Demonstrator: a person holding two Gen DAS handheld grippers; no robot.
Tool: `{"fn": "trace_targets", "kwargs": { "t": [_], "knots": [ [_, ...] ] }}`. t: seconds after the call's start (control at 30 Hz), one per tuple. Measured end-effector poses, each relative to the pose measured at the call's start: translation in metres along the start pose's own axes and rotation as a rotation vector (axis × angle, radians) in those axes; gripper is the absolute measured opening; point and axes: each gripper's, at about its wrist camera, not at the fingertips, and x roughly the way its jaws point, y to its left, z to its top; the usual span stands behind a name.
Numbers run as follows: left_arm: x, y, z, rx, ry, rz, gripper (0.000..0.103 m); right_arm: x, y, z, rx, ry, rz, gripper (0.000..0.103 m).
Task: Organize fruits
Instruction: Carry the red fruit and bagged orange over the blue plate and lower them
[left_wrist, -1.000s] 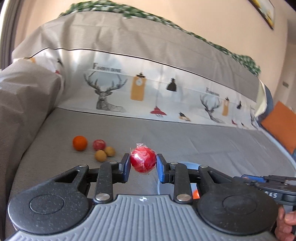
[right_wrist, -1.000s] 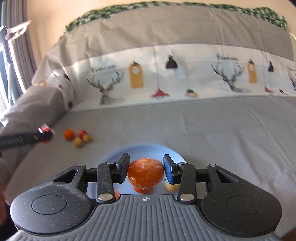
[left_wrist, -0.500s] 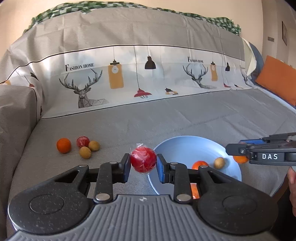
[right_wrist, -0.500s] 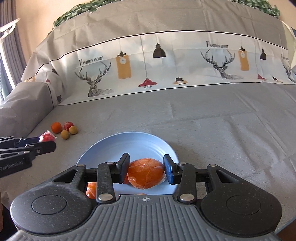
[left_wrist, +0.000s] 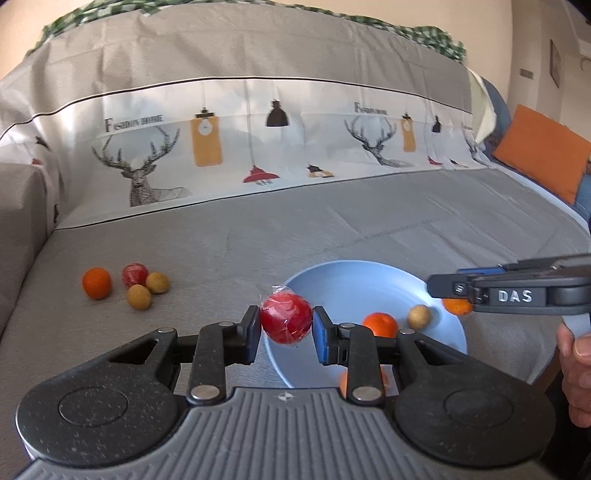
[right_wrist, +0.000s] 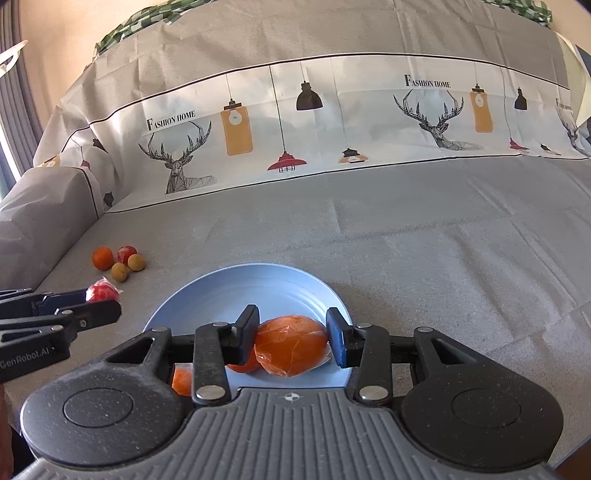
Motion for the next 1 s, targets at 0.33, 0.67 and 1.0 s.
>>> {"fn": "trace_targets", "kwargs": {
  "t": [0.33,0.67,1.0],
  "knots": [
    [0.006,-0.026,-0.01,0.108,0.011,-0.054,0.033,0.008,0.012,-0.003,-0.051,0.03,0.023,0.041],
    [0.01,-0.028,-0.011,0.125,0.019,-0.058,0.033,0.012,0.018,-0.007,-0.083,0.056,0.034,0.042],
    [0.009,-0.03,-0.012,0.132,0.017,-0.056,0.033,0.013,0.02,-0.008,-0.096,0.064,0.037,0.042]
  ]
}}
